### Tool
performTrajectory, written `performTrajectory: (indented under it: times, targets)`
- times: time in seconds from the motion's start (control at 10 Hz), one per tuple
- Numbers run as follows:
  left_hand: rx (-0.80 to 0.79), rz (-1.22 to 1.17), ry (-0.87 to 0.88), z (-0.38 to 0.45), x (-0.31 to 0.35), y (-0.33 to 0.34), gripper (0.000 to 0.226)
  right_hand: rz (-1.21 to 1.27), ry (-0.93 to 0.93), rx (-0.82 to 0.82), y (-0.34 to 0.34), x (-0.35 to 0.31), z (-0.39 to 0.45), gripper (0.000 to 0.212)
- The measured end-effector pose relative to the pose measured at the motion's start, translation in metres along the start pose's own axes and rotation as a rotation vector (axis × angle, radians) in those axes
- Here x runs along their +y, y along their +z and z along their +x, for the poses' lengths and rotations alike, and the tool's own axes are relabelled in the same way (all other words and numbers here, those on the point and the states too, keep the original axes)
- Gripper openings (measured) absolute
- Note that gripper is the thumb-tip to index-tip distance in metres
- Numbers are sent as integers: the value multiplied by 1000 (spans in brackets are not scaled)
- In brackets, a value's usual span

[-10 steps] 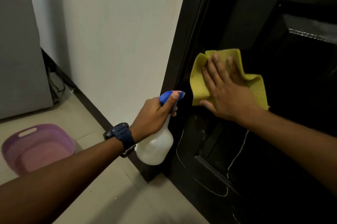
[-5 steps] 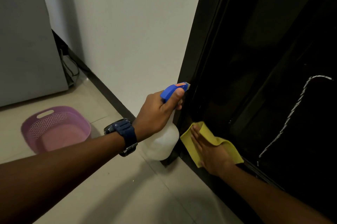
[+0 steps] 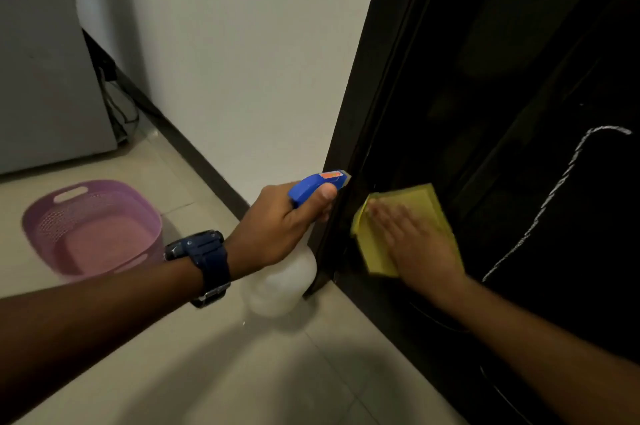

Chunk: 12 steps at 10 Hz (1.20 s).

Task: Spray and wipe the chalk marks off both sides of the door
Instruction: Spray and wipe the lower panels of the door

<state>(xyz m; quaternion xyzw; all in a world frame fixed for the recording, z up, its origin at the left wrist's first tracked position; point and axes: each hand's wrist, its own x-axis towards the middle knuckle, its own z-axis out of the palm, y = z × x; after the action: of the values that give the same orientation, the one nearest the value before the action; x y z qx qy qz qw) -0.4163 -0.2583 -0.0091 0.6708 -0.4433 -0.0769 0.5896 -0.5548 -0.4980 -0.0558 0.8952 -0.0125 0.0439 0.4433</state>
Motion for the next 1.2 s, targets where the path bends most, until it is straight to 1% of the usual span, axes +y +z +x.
performTrajectory:
  times: [0.1, 0.2, 0.3, 0.4, 0.5, 0.6, 0.7, 0.8, 0.9, 1.0, 1.1, 1.2]
  targets:
    - [-20, 21, -4, -6, -6, -5, 70, 23, 205, 153, -46, 71, 11, 70]
    - [-13, 36, -10, -13, -10, -4, 70, -156, 271, 68, -64, 82, 18, 75]
    - [-28, 43, -23, -13, -14, 2, 70, -143, 335, 67, -47, 49, 27, 75]
    - [-51, 51, -29, -12, -19, 5, 71, -119, 345, 23, -25, 13, 32, 74]
    - [-77, 57, -31, -13, -27, 6, 80, -81, 330, -35, 4, -29, 29, 73]
    - [-99, 88, -41, -10, -34, 5, 95, -13, 396, -61, 23, -57, 33, 71]
    - [-115, 67, -49, -8, -38, 4, 92, -54, 355, -123, 41, -84, 28, 72]
    - [-120, 59, -46, -5, -42, 10, 89, -46, 311, -177, 66, -112, 19, 80]
    - [-131, 85, -58, 2, -44, 17, 89, 34, 274, -274, 89, -136, 16, 94]
    - [-123, 121, -49, 8, -45, 26, 91, 99, 181, -337, 118, -154, 11, 98]
    - [-137, 124, -54, 16, -50, 32, 98, -11, 178, -392, 135, -165, 1, 88]
    - [-181, 112, -118, 19, -52, 36, 93, -207, 29, -333, 150, -187, -7, 66]
